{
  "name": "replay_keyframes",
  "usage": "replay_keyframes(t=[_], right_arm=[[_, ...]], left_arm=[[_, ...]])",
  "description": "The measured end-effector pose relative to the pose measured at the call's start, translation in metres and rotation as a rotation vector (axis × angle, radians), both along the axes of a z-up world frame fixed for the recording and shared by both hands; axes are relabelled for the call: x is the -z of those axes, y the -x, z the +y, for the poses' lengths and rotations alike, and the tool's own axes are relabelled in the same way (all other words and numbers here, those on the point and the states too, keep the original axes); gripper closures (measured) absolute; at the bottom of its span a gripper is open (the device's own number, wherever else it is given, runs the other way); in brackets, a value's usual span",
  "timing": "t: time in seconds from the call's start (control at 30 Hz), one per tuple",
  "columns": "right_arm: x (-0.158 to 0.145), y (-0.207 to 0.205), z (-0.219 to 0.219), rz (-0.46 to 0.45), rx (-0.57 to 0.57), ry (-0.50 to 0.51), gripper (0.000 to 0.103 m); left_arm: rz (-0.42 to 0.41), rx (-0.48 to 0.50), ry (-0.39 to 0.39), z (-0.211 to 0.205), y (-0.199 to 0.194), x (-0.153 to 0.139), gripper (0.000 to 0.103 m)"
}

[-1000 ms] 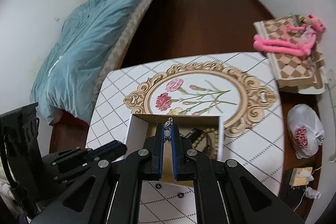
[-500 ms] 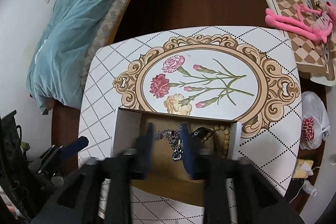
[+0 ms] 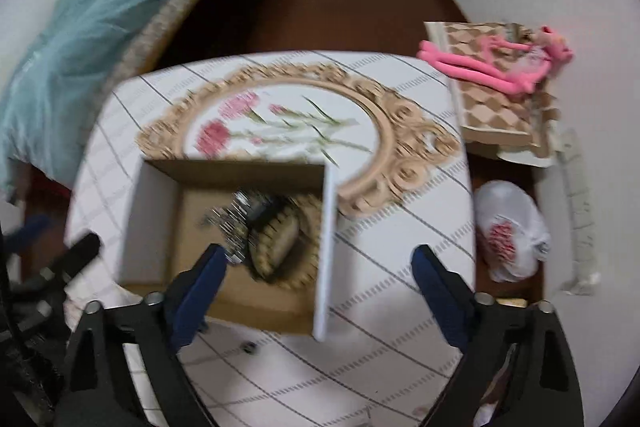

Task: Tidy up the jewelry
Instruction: 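Lift both tools out of the box and back from the table, then move both open tools down toward the small black rings beside the box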

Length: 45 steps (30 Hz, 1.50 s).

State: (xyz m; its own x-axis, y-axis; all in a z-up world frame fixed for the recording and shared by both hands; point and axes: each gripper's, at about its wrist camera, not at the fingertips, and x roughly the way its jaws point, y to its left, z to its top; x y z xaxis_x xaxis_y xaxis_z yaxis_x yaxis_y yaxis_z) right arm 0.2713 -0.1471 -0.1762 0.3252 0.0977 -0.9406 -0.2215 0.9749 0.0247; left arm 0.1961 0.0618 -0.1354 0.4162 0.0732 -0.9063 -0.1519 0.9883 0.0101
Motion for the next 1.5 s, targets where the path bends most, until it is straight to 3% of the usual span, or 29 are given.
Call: replay_keyframes(t=[0.43,1.17,1.37,1.5], right_arm=[[-0.019,0.043,-0.009,-0.068,0.027,0.023,0.004],[-0.135,0.121,-0.037,-0.319,0.085,-0.035,0.004],[-0.145,0.136,-0.041,-0.33,0.095,-0.062,0.004],[-0.13,0.136,-0.043,-0.289,0.102,-0.067,0.004]], left_arm=[[-0.049,-0.014,-0.033,-0.013,0.03,-0.022,0.0],[-0.258,0.017,0.005,-0.035,0.102,-0.121,0.0],[-0.258,0.007,0.017,-0.035,0.112,-0.122,0.001],[-0.229,-0.016,0.011,-0.032,0.111,-0.107,0.001]])
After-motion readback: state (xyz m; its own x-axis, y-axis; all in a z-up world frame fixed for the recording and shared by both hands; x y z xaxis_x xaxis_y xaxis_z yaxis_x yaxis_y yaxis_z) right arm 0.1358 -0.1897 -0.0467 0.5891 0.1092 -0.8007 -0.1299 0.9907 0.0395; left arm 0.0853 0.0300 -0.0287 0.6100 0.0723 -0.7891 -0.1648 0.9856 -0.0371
